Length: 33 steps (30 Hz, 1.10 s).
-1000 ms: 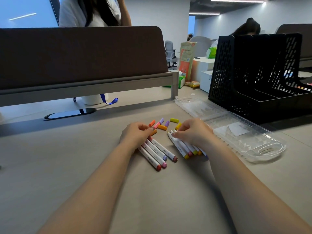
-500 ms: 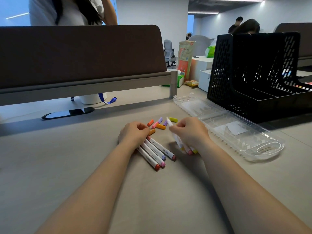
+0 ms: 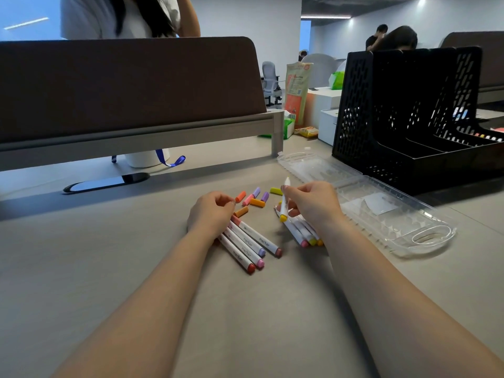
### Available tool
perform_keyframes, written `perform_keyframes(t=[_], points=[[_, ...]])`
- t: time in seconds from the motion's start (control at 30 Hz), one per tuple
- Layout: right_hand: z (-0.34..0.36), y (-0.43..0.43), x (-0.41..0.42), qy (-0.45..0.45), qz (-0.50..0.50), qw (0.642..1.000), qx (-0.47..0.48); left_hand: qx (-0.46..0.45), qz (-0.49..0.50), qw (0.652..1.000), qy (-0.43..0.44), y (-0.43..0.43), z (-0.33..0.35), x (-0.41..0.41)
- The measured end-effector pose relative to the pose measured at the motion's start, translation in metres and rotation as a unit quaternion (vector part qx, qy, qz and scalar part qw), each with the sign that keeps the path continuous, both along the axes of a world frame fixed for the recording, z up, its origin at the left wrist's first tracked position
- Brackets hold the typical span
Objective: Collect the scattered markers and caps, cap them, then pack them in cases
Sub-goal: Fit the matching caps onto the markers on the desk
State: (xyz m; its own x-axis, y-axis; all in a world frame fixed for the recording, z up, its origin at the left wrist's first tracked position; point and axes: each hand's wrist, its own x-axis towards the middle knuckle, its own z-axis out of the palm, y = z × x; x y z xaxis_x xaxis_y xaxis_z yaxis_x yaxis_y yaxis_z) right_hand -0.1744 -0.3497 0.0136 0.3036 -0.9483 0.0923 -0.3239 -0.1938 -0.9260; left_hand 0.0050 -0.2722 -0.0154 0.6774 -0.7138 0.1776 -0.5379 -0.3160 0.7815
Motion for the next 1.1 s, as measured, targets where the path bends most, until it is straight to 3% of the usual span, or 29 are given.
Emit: perform_keyframes(t=[0.17,0.47,0.6,0.73,0.9,1.0,1.1], points=[[-0.001,-0.005,-0.002,-0.036,-0.022,0.999,-0.013,-0.019,-0.025,0.999,-0.007,0.000,0.003,-0.006],[-0.004,-0.024,-0.016,-0.139,-0.139,0.980,-0.023,0.019,-0.059,0.989,-0.131,-0.027,0.016,-0.024],[-0.008,-0.026,-0.014,-0.116,-0.143,0.982,-0.041,0.079,-0.098,0.977,-0.173,-0.059,0.030,-0.045],[-0.009,-0.027,-0.014,-0.110,-0.148,0.982,-0.049,0.195,-0.082,0.952,-0.223,-0.090,0.033,-0.058],[-0.012,-0.029,-0.013,-0.116,-0.144,0.981,-0.051,0.266,-0.078,0.932,-0.234,-0.107,0.033,-0.062],[-0.013,-0.028,-0.013,-0.130,-0.136,0.981,-0.047,0.253,-0.082,0.933,-0.240,-0.106,0.035,-0.062],[-0.013,-0.028,-0.012,-0.142,-0.132,0.980,-0.041,0.174,-0.087,0.962,-0.191,-0.092,0.040,-0.059]])
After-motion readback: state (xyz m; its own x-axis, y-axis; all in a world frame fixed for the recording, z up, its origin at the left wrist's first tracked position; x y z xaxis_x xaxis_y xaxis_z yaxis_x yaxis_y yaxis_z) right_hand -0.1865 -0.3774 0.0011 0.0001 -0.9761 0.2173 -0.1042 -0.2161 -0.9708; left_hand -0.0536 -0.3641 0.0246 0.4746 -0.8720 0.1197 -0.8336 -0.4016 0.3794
